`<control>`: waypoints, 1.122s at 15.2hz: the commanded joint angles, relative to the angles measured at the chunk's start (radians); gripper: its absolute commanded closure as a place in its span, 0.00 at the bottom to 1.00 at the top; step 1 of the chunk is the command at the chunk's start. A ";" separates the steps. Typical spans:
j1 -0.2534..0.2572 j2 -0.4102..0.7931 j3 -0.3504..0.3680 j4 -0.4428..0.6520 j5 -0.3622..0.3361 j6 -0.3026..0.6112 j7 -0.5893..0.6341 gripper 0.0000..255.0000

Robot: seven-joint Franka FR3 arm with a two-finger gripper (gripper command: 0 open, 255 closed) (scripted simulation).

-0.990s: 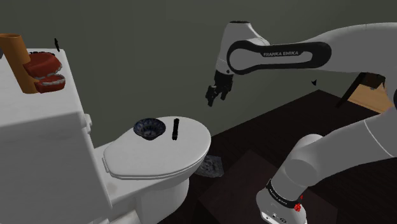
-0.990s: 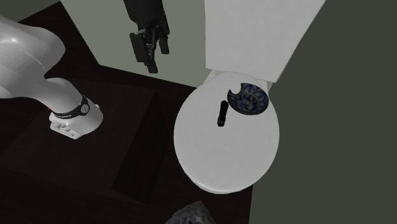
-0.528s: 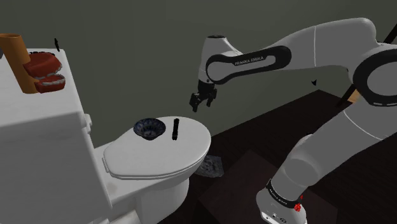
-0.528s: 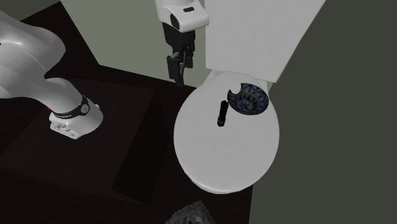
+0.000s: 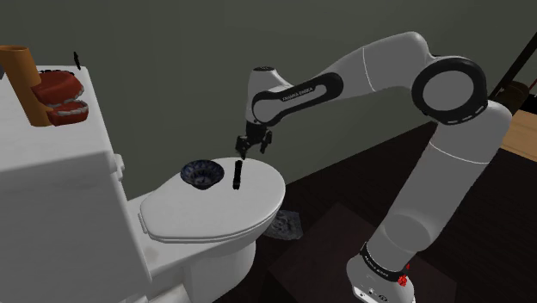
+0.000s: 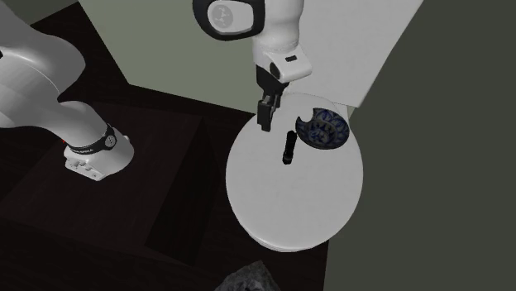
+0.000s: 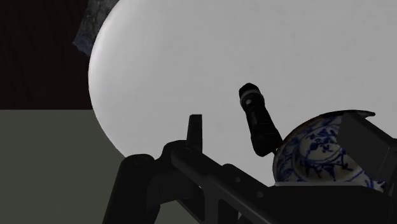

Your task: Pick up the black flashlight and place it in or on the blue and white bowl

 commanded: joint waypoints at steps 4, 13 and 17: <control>0.013 0.206 -0.007 0.149 -0.031 0.035 0.067 0.00; 0.024 0.320 -0.019 0.175 -0.055 0.116 0.095 0.00; 0.025 0.325 -0.020 0.174 -0.057 0.122 0.096 0.00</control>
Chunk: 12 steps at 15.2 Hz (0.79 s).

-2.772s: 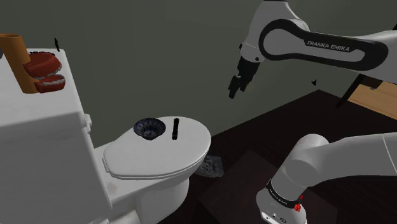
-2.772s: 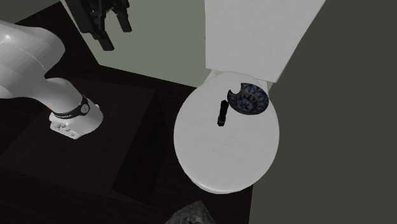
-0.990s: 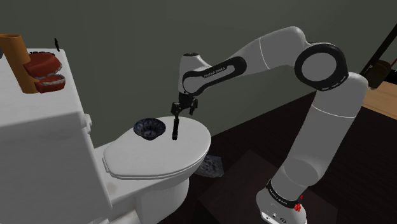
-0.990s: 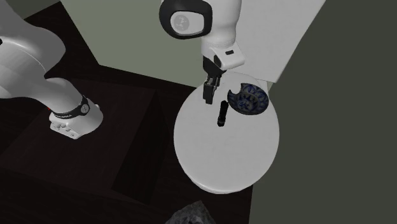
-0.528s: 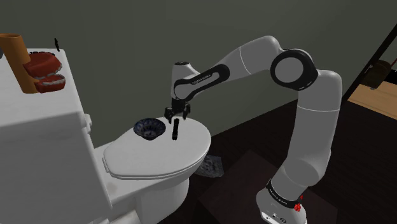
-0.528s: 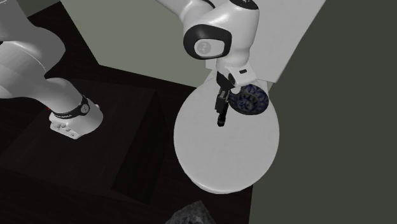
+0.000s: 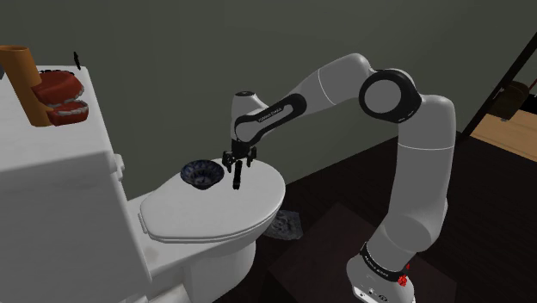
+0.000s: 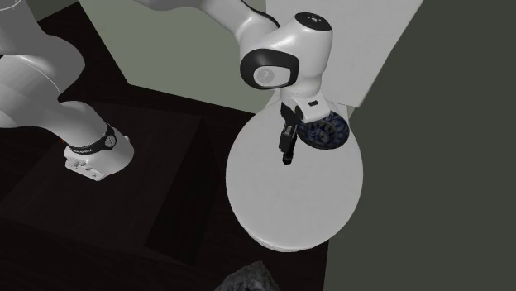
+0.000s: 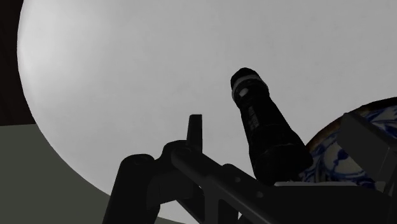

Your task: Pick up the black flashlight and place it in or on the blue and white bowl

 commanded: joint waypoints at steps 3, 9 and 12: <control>0.000 0.000 0.000 0.000 0.000 0.001 0.000 0.00; 0.000 0.000 0.000 0.000 0.000 0.001 0.000 1.00; 0.000 0.000 0.000 0.000 0.000 0.001 0.000 1.00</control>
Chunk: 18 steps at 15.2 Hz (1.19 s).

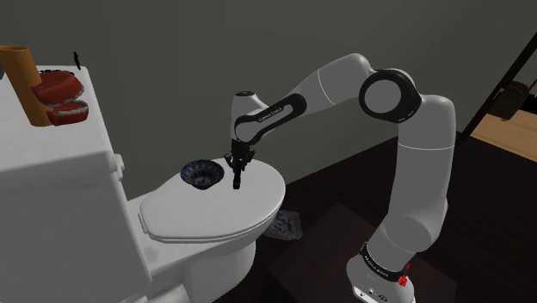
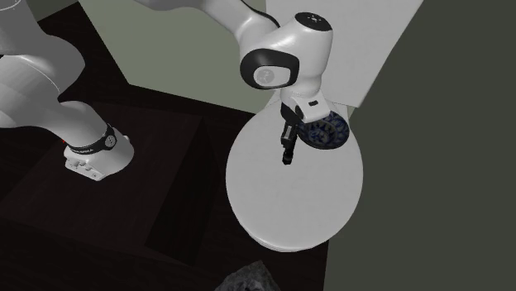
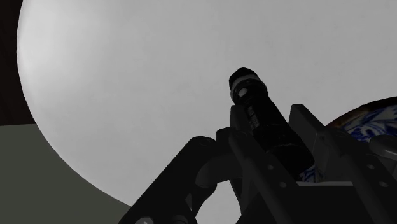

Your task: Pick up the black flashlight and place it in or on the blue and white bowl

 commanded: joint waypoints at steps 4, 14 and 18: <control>-0.002 -0.017 0.002 0.004 0.005 -0.021 -0.004 1.00; -0.009 -0.092 0.012 0.042 0.029 -0.132 -0.021 1.00; -0.010 -0.118 0.015 0.063 0.037 -0.179 -0.027 1.00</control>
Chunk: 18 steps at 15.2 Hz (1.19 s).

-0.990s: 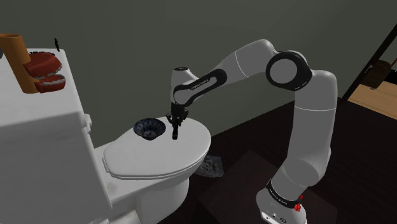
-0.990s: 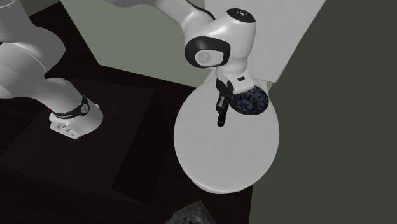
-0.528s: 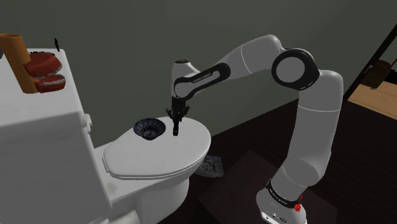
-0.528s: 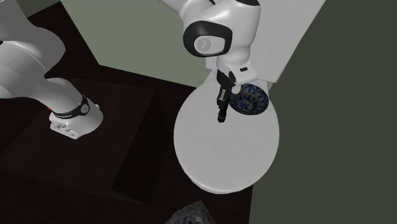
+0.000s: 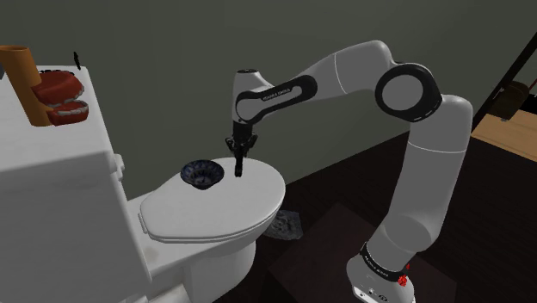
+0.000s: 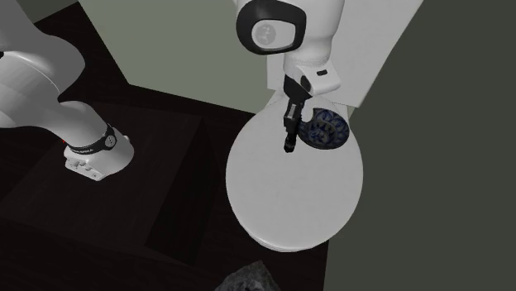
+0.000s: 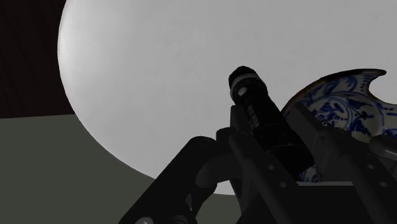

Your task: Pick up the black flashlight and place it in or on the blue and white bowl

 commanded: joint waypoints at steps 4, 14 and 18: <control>-0.002 -0.031 0.003 0.033 0.010 -0.063 -0.007 1.00; 0.008 -0.039 0.011 0.148 0.015 -0.187 -0.001 1.00; 0.059 0.092 0.025 0.374 -0.014 -0.286 0.056 1.00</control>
